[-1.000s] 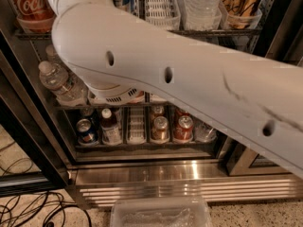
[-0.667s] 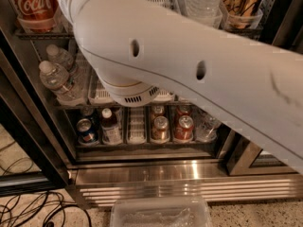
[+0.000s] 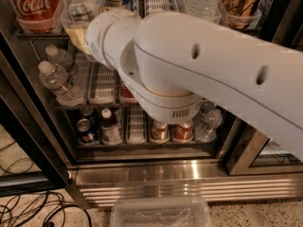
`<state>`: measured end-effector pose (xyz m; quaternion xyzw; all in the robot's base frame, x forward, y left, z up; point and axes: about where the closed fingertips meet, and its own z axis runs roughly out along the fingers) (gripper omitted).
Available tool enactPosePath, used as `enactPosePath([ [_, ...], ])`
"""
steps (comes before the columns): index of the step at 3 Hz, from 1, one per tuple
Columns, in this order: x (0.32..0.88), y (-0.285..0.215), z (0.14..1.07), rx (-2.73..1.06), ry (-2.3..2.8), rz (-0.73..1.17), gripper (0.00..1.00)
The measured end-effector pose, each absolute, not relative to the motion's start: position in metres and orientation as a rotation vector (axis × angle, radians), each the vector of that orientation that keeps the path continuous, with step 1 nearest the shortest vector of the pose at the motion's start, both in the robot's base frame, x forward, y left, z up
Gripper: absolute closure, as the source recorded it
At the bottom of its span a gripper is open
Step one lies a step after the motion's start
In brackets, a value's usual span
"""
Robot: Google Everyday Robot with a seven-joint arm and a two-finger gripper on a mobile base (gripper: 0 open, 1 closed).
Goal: Pick 7up can from top shelf of fridge
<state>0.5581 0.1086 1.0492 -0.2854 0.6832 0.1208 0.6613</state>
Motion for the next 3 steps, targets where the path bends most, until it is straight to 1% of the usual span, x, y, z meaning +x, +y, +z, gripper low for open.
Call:
enactPosePath([
  [1, 0.551, 0.104, 0.995, -0.666, 1.652, 0.428, 1.00],
  [2, 0.550, 0.098, 0.962, -0.666, 1.710, 0.598, 1.00],
  [3, 0.557, 0.097, 0.965, -0.699, 1.710, 0.752, 1.00],
])
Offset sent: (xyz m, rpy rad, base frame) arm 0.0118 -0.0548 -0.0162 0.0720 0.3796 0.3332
